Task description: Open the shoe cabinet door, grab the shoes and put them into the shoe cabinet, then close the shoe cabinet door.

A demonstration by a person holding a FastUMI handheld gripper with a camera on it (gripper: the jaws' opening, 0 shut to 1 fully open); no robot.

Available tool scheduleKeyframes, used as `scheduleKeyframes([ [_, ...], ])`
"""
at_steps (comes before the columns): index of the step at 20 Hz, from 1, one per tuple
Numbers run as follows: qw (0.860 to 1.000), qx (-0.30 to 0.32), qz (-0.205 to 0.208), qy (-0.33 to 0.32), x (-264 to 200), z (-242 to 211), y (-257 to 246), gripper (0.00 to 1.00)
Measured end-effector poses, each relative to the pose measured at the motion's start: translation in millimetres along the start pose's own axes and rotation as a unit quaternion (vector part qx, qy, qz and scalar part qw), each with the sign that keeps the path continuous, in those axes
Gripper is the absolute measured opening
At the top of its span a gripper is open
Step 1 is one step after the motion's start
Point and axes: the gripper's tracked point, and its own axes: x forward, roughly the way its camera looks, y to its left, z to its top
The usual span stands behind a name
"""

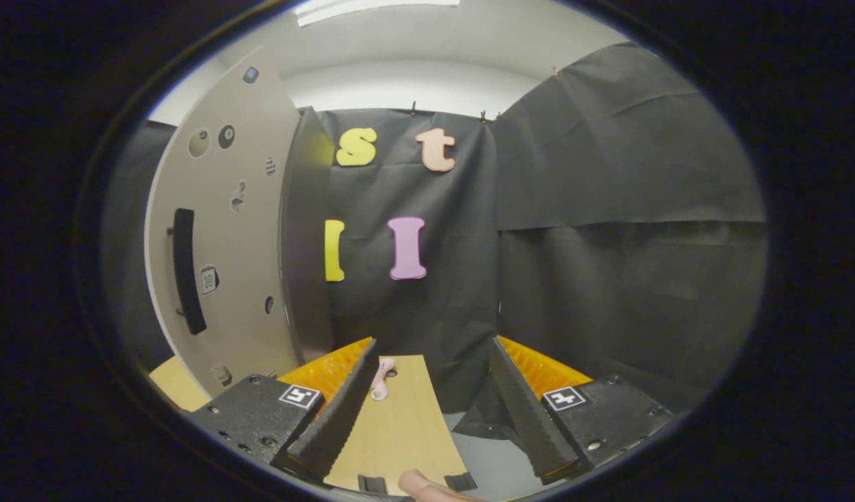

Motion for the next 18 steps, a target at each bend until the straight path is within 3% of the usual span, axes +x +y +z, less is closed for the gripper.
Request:
scheduleKeyframes([
  [7,0.999,0.027,0.035,-0.016,0.5,15.5,42.5,1.00],
  [18,0.994,0.000,0.110,-0.007,-24.4,25.7,157.5,1.00],
])
